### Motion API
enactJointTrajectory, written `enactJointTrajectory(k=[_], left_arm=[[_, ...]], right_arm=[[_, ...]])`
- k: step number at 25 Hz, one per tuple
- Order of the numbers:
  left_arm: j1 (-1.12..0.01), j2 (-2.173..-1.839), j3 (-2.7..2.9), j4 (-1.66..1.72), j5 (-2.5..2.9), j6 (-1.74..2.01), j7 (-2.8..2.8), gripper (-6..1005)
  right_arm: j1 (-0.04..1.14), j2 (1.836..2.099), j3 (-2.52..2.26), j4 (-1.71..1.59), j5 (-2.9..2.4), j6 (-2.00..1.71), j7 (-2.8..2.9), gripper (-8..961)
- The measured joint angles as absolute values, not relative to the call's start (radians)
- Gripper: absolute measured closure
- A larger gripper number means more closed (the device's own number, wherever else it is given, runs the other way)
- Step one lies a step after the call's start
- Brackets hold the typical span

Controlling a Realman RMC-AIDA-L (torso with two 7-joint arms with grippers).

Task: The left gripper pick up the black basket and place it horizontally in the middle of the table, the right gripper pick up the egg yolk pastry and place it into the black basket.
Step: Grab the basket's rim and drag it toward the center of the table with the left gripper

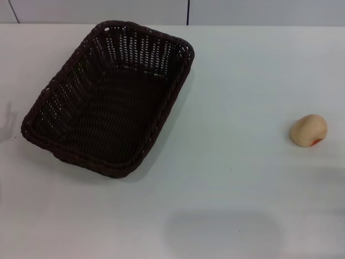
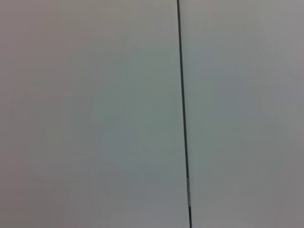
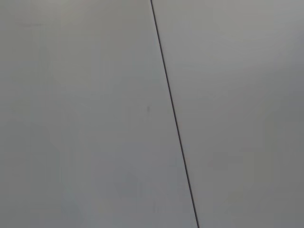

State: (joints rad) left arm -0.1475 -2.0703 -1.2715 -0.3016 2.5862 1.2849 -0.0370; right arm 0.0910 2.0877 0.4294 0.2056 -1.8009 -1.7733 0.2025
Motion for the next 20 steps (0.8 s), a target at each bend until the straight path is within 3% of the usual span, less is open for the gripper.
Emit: enactJointTrajectory(k=[12,16,18,20], left_arm=[[-0.152,-2.063,-1.264,-0.380,2.596,1.269,-0.044,226],[-0.142,-2.011,-1.270,-0.551,2.635,1.092,-0.045,227],[-0.137,-1.951,-1.278,-0.732,2.671,0.865,-0.043,227],[-0.138,-1.935,-1.284,-0.783,2.687,0.789,-0.040,227]], right_arm=[[0.094,2.085,0.429,0.205,-1.801,-1.772,0.202,133],[0.095,2.084,0.429,0.204,-1.801,-1.771,0.203,133],[0.094,2.083,0.426,0.203,-1.801,-1.771,0.202,133],[0.093,2.083,0.425,0.203,-1.801,-1.771,0.203,133]])
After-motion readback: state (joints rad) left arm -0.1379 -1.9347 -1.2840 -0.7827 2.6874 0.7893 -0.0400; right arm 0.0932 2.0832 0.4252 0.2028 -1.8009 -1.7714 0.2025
